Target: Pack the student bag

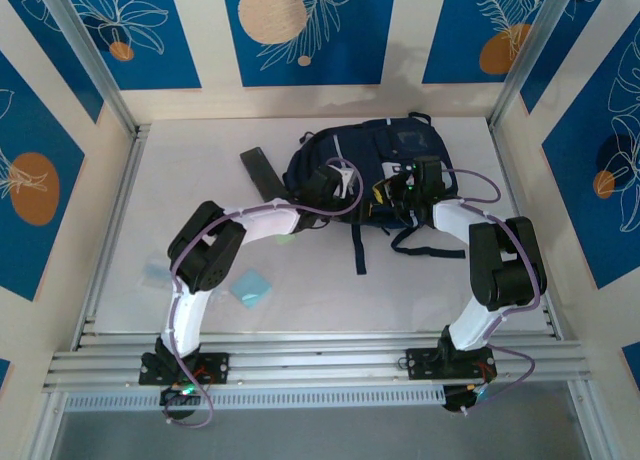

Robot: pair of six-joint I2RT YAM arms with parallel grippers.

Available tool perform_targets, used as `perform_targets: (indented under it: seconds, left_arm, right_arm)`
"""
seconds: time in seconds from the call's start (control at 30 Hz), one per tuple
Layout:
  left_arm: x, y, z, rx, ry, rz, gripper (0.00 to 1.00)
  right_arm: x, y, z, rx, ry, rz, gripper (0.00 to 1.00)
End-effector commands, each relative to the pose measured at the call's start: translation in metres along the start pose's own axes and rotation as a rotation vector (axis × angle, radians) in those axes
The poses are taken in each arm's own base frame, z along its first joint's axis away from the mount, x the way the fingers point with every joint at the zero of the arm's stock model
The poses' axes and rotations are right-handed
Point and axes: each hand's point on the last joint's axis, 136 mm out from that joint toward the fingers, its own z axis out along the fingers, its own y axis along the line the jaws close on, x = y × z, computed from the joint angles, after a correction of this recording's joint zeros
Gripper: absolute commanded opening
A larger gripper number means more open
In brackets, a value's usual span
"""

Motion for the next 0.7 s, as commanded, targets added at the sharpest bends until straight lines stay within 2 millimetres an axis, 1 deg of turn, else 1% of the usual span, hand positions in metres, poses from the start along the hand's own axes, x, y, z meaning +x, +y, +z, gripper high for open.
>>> perform_targets:
  seconds: [0.0,0.17,0.3,0.43,0.53,0.57,0.63,0.67]
  left_arm:
    - [-0.018,0.011,0.010,-0.039,-0.039,-0.009,0.56]
    - [-0.001,-0.012,0.026,0.065,0.035,-0.001,0.47]
    - [0.005,-0.035,0.030,0.165,0.063,0.004,0.46]
    - [-0.004,-0.063,0.022,0.297,0.042,0.018,0.46]
    - [-0.012,-0.081,0.013,0.378,0.032,0.026,0.43]
    - [-0.014,-0.083,0.011,0.381,0.029,0.028,0.42]
    - [-0.014,-0.078,0.012,0.348,0.032,0.032,0.43]
    - [-0.013,-0.072,0.015,0.312,0.037,0.038,0.43]
  right_arm:
    - [0.017,0.019,-0.005,-0.056,0.075,-0.036,0.00]
    - [0.018,0.021,-0.003,-0.063,0.081,-0.034,0.00]
    - [0.018,0.022,-0.002,-0.065,0.086,-0.032,0.00]
    - [0.017,0.023,-0.001,-0.067,0.086,-0.031,0.00]
    - [0.016,0.022,-0.001,-0.064,0.085,-0.029,0.00]
    - [0.017,0.021,-0.001,-0.063,0.085,-0.028,0.00]
    - [0.016,0.019,-0.001,-0.059,0.085,-0.025,0.00]
    - [0.015,0.018,-0.001,-0.060,0.083,-0.023,0.00]
